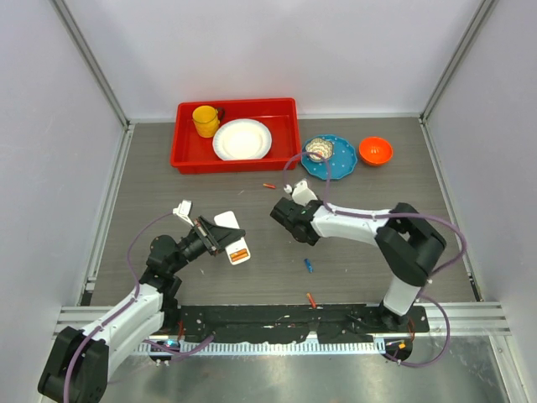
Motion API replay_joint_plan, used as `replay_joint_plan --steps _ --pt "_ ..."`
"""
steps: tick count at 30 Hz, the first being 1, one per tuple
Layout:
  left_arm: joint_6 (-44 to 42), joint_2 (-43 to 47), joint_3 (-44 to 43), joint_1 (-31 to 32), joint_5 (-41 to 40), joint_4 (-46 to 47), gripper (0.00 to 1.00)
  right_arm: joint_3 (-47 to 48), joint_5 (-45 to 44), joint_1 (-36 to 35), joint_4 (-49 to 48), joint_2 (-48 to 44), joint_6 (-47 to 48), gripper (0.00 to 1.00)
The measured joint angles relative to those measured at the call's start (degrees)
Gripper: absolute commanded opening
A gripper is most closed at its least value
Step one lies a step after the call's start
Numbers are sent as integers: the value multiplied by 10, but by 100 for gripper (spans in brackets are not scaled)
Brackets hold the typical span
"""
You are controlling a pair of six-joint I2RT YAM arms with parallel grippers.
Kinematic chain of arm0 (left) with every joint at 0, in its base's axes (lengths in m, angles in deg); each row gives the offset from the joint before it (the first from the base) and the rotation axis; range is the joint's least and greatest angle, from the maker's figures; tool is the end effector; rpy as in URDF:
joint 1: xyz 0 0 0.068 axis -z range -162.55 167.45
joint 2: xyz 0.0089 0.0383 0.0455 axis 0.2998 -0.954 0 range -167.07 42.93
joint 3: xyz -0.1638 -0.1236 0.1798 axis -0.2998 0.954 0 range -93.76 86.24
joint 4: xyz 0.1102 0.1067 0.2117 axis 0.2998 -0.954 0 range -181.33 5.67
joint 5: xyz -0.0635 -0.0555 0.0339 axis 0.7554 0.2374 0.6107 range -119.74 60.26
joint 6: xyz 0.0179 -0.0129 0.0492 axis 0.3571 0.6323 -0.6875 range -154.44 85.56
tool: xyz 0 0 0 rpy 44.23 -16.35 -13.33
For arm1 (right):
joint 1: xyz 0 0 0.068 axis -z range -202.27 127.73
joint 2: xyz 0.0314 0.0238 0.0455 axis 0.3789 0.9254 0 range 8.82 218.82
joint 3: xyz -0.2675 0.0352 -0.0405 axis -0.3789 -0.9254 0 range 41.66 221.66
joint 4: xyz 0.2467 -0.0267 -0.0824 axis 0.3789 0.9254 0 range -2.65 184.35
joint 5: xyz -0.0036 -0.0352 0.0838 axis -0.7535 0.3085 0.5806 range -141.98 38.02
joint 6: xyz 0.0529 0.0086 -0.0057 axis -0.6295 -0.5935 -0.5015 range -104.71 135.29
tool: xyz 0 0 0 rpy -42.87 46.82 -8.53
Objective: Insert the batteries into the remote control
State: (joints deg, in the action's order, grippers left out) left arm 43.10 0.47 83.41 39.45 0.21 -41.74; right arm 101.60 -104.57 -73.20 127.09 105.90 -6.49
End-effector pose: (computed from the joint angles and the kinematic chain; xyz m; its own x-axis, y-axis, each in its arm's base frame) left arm 0.1387 -0.0753 0.1870 -0.7581 -0.6061 -0.2407 0.2165 0.1142 -0.9696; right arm 0.2147 0.2196 0.1823 -0.7028 -0.5081 -0.4978 -0.1047 0.7661 -0.6341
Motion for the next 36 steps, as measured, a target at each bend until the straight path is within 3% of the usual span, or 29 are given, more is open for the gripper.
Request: replay_joint_plan --steps 2,4,5,9,18,22,24,25,29,32,36 --pt "0 0 0 0 0 0 0 3 -3 0 12 33 3 4" --pt "0 0 0 0 0 0 0 3 5 0 18 54 6 16" --pt "0 0 0 0 0 0 0 3 11 -1 18 58 6 26" --pt "0 0 0 0 0 0 0 17 49 -4 15 65 10 46" --pt "0 0 0 0 0 1 0 31 108 -7 -15 59 9 59" --pt "0 0 0 0 0 2 0 -3 133 2 -46 -1 5 60" --pt "0 1 0 0 0 2 0 -43 164 22 -76 -62 2 59" --pt "0 2 0 0 0 2 0 -64 184 44 -91 -94 0 53" --pt "0 4 0 0 -1 2 0 -149 256 154 -161 -190 -24 13" --pt "0 4 0 0 -2 1 0 -174 286 205 -174 -198 -40 3" --pt "0 6 0 0 -2 -2 0 -176 329 201 -180 -183 -54 1"
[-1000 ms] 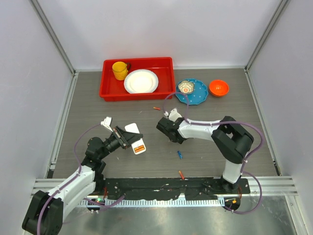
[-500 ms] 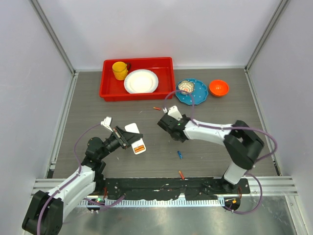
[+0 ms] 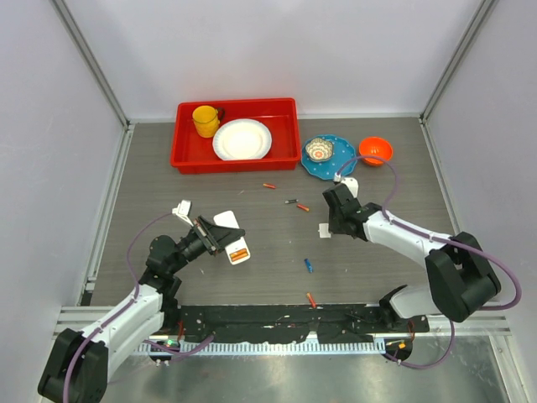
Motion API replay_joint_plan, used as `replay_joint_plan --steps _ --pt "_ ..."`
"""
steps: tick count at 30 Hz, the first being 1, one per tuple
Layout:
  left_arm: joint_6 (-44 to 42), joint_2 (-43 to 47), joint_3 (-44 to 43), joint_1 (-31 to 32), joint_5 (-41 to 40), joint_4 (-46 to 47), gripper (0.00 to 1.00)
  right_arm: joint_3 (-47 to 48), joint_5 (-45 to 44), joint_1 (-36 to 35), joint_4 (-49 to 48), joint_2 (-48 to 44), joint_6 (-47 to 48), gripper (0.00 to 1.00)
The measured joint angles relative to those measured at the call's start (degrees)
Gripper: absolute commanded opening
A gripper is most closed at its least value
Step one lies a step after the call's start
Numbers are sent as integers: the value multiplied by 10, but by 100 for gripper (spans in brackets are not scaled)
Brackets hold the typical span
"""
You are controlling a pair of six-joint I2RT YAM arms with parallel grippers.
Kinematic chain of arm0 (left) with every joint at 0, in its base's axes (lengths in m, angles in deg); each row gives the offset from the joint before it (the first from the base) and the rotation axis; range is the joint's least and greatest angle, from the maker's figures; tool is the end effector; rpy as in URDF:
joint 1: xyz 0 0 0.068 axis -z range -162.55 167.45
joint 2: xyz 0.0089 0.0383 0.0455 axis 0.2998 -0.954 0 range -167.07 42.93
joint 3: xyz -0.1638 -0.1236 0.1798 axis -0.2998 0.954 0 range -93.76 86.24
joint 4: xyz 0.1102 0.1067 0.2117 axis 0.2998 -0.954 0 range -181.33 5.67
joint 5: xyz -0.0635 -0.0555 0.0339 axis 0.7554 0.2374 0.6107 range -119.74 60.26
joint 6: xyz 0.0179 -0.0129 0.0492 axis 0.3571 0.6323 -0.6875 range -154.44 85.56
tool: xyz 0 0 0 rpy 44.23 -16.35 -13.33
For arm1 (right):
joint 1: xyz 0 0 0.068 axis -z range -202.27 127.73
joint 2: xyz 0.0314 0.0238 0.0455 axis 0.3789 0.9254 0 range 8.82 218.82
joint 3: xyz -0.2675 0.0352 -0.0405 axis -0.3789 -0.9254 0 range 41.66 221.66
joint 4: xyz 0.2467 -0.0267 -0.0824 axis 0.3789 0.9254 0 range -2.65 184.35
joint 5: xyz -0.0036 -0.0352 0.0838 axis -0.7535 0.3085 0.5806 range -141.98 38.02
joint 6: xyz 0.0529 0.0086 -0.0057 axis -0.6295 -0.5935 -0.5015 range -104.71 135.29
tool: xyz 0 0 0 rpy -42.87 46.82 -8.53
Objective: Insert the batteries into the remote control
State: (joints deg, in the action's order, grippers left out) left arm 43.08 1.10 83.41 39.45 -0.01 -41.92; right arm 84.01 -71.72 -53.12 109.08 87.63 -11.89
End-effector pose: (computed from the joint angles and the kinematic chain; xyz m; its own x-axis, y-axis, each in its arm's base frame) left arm 0.1381 -0.0750 0.1882 -0.7539 -0.6097 -0.2446 0.2234 0.1122 -0.9683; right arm 0.2278 0.1221 0.1838 -0.7997 0.0232 -0.6000 0.0399 0.9991 -0.0145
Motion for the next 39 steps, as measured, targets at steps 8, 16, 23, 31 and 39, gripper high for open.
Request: replay_joint_plan --steps 8,16,23,31,39 --pt "-2 3 0 0 -3 -7 0 -38 43 -7 -16 16 -21 1" --pt "-3 3 0 0 -4 -8 0 -38 47 -48 -45 29 -34 1" --pt "-4 8 0 0 -7 -13 0 2 42 -61 -63 78 -36 1" --pt "-7 22 0 0 -12 -34 0 44 53 -63 -63 115 -15 34" --pt "-16 21 0 0 -17 -39 0 43 52 -68 -17 -6 1 85"
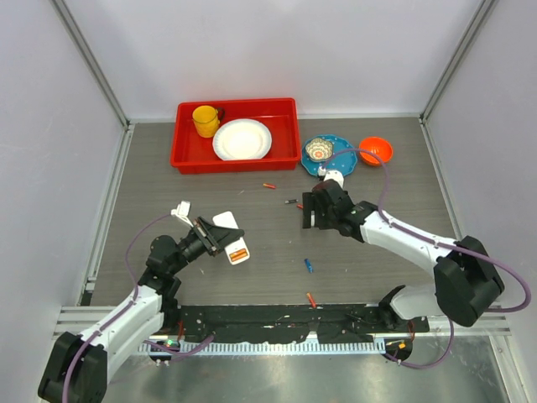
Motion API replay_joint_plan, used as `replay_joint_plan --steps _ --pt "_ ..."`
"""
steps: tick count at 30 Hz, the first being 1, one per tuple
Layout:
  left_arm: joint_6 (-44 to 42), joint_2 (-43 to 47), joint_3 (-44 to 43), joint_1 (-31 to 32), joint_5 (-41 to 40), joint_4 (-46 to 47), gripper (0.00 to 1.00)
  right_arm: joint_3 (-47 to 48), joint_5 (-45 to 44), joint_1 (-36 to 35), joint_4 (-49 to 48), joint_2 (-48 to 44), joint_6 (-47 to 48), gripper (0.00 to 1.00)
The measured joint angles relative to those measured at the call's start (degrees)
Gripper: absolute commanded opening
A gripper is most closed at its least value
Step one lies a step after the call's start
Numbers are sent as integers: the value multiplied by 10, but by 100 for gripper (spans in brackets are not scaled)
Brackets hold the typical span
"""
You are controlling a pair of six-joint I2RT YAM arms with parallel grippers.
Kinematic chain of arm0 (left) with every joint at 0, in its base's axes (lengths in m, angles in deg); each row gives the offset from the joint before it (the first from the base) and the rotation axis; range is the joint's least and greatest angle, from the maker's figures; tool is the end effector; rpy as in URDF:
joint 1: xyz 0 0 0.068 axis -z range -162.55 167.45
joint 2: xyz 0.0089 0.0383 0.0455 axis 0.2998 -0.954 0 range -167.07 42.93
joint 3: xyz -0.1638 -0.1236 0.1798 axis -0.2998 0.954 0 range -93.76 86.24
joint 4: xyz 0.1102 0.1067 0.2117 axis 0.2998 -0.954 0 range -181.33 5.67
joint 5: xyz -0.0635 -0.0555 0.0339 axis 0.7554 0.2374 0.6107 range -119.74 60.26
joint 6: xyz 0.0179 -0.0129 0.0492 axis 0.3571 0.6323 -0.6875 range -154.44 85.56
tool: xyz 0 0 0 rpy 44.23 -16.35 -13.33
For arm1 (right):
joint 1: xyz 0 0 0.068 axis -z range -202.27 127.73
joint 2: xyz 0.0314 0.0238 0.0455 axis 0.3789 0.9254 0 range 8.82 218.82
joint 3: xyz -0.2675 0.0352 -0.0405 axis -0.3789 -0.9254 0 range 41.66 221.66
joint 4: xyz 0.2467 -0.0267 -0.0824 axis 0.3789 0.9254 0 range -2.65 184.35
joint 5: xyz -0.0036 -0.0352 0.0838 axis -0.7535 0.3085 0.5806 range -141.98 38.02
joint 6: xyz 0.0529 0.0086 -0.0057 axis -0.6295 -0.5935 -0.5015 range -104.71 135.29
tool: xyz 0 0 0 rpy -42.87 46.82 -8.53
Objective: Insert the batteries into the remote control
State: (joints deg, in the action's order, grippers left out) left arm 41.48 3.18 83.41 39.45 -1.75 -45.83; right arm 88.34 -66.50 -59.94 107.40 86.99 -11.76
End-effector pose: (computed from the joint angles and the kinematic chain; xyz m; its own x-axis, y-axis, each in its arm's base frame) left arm 0.1367 -0.0734 0.1859 -0.7366 -0.6260 -0.2558 0.2111 0.1465 -0.9664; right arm 0.2220 0.1602 0.2102 -0.7649 -0.0344 -0.6432 -0.1351 0.9849 0.1080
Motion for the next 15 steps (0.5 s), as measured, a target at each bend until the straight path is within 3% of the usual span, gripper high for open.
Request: replay_joint_plan --steps 3,8,15 --pt "-1 -18 0 0 0 3 0 4 -11 -1 -5 0 2 86" --pt "0 -58 0 0 1 15 0 53 -38 -1 10 109 -3 87" --pt "0 -65 0 0 1 28 0 75 -67 -1 15 168 -13 87"
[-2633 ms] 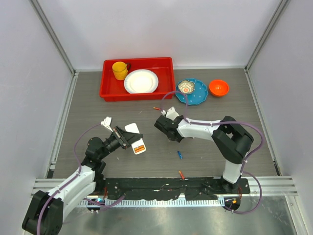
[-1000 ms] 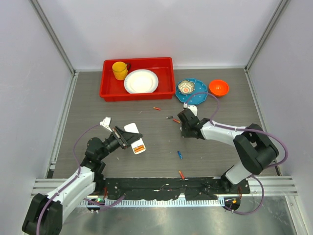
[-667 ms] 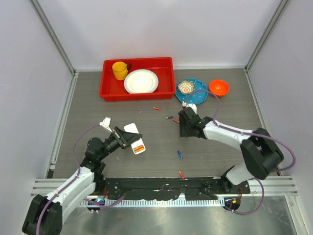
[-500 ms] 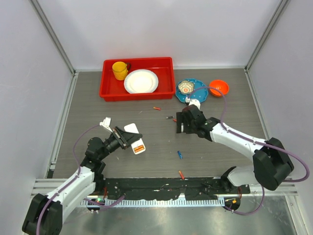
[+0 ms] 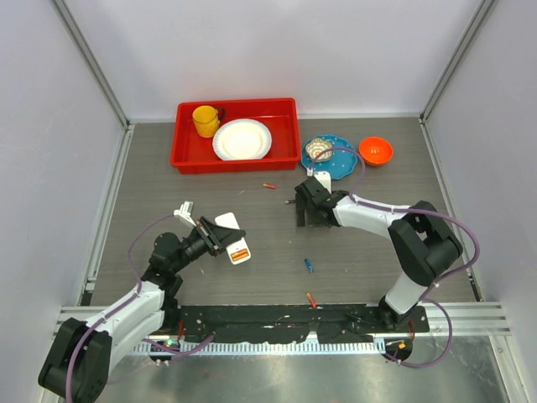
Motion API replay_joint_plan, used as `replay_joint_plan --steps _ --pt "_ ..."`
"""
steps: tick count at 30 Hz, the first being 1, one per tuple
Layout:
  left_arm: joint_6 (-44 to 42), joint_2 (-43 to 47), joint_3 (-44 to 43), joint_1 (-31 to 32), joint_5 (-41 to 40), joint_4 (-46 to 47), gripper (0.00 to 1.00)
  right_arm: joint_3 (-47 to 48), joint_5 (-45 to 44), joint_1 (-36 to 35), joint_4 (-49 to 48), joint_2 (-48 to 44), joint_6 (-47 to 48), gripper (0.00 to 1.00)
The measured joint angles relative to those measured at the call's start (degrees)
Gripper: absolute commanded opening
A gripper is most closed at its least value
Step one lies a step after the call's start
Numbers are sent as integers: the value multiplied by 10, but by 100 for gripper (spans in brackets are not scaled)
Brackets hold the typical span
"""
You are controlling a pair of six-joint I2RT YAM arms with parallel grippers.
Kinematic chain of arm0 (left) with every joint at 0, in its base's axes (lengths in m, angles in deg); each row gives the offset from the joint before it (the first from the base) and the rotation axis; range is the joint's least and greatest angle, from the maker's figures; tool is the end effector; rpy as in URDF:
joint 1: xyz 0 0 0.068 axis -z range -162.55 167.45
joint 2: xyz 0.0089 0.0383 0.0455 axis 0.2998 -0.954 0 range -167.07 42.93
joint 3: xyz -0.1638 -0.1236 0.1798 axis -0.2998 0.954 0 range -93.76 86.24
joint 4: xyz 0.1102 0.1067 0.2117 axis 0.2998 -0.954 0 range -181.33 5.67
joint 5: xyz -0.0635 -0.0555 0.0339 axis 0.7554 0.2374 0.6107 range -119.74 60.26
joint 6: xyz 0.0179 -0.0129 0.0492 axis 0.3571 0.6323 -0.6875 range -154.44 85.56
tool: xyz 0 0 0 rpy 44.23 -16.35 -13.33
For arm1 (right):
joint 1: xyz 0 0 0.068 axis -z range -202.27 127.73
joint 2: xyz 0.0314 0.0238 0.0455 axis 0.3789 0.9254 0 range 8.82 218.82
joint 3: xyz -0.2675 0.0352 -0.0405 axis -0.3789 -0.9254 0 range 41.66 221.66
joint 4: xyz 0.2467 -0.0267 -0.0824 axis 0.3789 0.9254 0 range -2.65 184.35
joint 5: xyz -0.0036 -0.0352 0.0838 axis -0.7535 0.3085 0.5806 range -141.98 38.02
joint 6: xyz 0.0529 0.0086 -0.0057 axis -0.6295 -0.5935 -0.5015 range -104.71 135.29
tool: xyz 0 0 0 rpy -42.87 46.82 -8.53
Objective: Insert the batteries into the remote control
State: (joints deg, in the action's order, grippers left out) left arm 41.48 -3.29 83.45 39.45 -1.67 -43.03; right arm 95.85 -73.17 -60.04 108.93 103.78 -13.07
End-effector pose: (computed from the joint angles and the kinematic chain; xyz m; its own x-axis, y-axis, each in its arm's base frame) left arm 0.1437 -0.0762 0.1753 -0.7520 -0.6191 -0.2262 0.1531 0.1697 -0.9735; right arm 0.2587 0.1842 0.1671 -0.8245 -0.0785 -0.5605 -0.0532 0.9967 -0.0613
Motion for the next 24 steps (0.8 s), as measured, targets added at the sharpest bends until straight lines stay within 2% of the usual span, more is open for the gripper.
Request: replay_joint_plan --steps 9,15,24 --pt "0 6 0 0 0 0 0 10 6 8 -23 26 3 83" --pt "0 6 0 0 0 0 0 -4 29 16 -49 20 13 78" --pt "-1 10 0 0 0 -1 0 -35 57 24 -68 -3 38 77"
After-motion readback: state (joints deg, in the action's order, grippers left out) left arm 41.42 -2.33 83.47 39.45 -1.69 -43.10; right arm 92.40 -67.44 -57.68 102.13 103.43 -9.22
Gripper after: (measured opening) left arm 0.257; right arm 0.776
